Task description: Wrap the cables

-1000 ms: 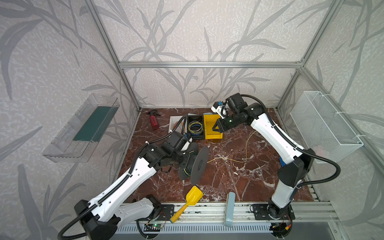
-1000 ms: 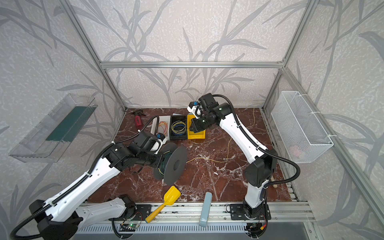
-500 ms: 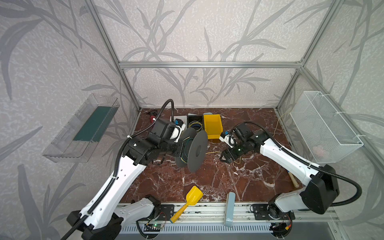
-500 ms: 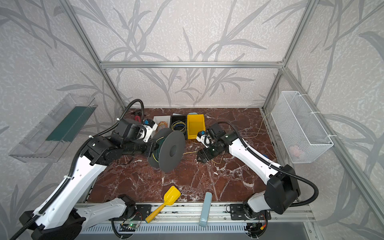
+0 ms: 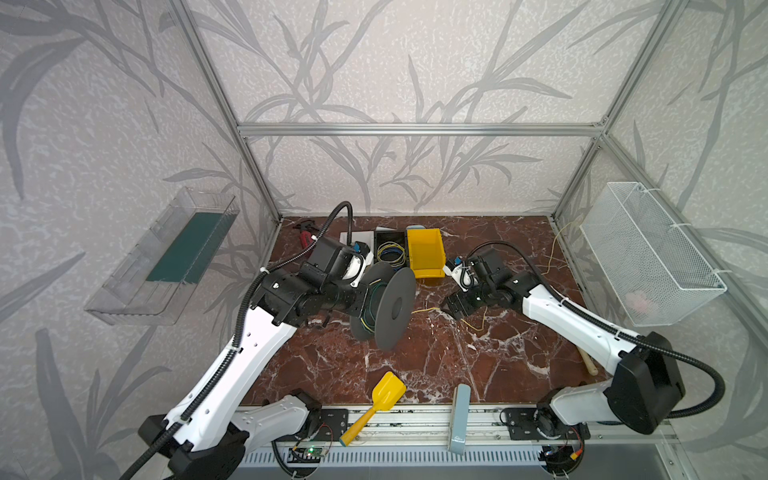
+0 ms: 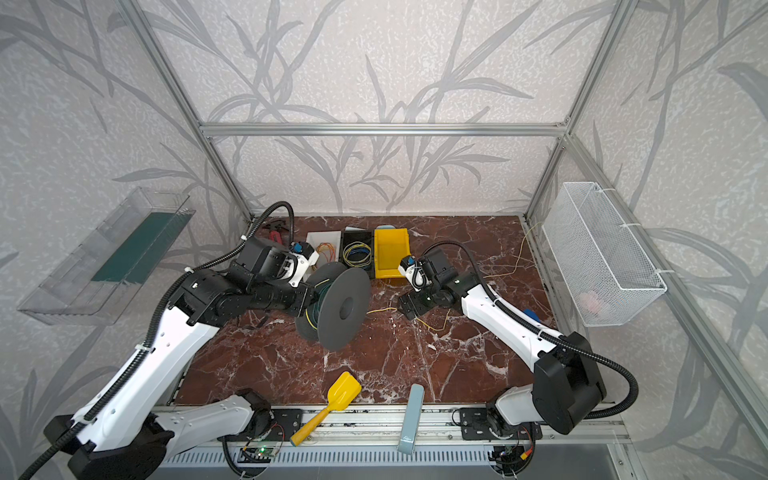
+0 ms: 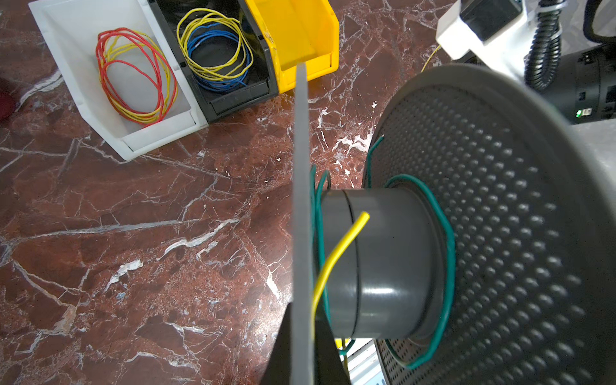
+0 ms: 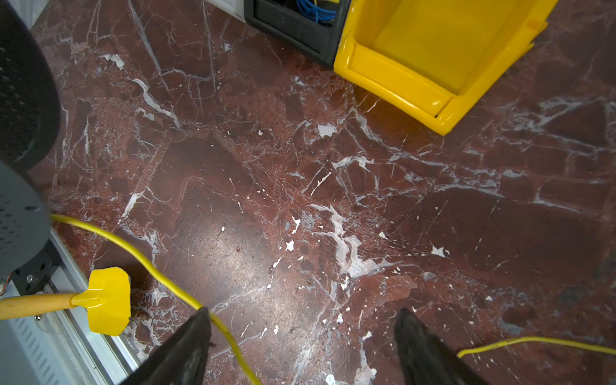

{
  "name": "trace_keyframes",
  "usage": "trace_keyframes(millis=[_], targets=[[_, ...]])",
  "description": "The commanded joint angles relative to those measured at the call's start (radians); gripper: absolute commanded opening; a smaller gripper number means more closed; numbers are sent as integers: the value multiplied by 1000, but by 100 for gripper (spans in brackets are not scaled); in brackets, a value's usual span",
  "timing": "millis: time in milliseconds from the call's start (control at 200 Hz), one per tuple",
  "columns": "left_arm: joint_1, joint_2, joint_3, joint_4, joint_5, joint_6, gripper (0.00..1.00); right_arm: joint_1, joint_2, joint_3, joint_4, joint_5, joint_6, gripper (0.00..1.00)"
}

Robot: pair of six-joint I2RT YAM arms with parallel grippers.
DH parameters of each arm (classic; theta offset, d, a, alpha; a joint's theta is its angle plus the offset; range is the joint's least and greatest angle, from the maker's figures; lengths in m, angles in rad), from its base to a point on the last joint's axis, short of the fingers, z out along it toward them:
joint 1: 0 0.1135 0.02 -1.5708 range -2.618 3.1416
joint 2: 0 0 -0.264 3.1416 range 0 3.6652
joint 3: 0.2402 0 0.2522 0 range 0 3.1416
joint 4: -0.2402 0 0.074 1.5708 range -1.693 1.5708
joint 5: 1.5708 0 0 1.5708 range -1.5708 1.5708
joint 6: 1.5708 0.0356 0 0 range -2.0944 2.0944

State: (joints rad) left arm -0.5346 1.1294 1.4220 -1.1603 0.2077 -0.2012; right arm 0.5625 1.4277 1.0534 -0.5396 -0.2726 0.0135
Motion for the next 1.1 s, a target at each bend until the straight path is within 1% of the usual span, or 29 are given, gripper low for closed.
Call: trace_keyframes(millis=[0, 100, 185, 265, 320, 360, 455, 515, 530, 610, 670, 760, 945, 990, 1025, 1095], targets=[[16, -5, 2, 2, 24, 28, 0, 0, 40, -10, 13, -36, -7, 84], [35, -8, 0, 3, 39, 34, 0, -1, 43, -58, 57, -53, 9, 79], [51, -10, 0, 5, 49, 38, 0, 0, 74, -74, 70, -67, 19, 75], [59, -6, 2, 2, 55, 41, 0, 4, 79, -96, 95, -94, 35, 73], [64, -6, 5, 3, 63, 42, 0, 8, 76, -110, 108, -82, 39, 67], [66, -4, 6, 3, 64, 44, 0, 7, 78, -112, 110, -64, 40, 57], [70, -3, 7, -5, 66, 49, 0, -2, 108, -92, 98, -21, 41, 22], [71, -5, 3, -13, 72, 53, 0, -11, 127, -63, 70, -1, 49, 3], [72, -6, 2, -16, 72, 55, 0, -11, 130, -53, 59, 3, 54, 0], [72, -6, -7, -38, 75, 58, 0, -12, 134, 36, -24, 20, 69, 0], [70, -9, -23, -58, 81, 65, 0, -12, 134, 138, -96, 24, 87, 0], [58, -25, -71, -62, 66, 59, 0, -7, 152, 295, -170, -21, 115, 0], [11, -96, -167, -53, -12, 33, 0, 40, 256, 601, -317, -21, 150, 0], [-1, -97, -177, -55, -44, 25, 0, 47, 273, 667, -347, -18, 151, 0], [-14, -93, -185, -48, -63, 18, 0, 54, 318, 723, -374, -17, 152, 0], [-46, -69, -195, -31, -109, -1, 0, 68, 369, 867, -437, -33, 155, 0]])
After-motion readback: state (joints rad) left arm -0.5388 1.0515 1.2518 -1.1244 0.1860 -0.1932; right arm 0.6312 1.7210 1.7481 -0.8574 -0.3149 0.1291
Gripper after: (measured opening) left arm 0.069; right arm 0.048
